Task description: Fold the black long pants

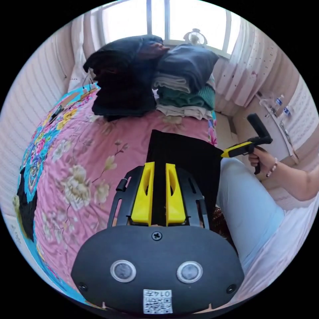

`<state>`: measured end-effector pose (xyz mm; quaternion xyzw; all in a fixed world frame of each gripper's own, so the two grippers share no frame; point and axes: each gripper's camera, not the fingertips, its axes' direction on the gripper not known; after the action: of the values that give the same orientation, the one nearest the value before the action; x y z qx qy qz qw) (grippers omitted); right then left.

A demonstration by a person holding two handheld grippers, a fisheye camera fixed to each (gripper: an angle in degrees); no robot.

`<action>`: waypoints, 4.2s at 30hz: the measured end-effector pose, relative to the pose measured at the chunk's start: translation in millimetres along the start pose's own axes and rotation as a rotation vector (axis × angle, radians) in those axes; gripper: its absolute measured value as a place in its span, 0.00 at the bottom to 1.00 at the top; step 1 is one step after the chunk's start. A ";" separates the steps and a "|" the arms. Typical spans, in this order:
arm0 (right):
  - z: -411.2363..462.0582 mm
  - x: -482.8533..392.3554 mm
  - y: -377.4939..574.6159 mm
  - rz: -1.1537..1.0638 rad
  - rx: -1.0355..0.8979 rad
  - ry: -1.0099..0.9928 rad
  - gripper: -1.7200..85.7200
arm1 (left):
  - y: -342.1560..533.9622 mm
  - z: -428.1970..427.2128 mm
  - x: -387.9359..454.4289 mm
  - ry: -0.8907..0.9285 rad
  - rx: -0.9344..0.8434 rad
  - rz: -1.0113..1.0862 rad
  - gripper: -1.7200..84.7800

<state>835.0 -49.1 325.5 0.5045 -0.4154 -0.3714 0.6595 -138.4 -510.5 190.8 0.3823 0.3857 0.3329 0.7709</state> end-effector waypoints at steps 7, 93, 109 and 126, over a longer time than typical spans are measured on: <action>15.5 13.1 2.3 -0.009 -0.009 -0.011 0.02 | -85.5 97.2 16.1 0.004 -0.211 0.029 0.05; 1056.0 -537.3 165.4 -1.050 -0.944 -0.028 0.16 | 909.0 -352.6 68.6 -0.485 0.529 -1.477 0.12; 1183.5 -663.5 223.0 -1.336 -1.124 -0.406 0.05 | 1023.5 -384.1 56.2 -0.497 0.839 -1.567 0.02; 999.1 -506.1 115.8 -1.047 -0.814 -0.163 0.05 | 988.3 -416.4 107.6 -0.711 0.451 -1.424 0.09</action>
<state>-270.4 79.4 496.4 0.3209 0.0090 -0.8064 0.4966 -656.0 195.4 819.7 0.2743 0.3262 -0.4614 0.7782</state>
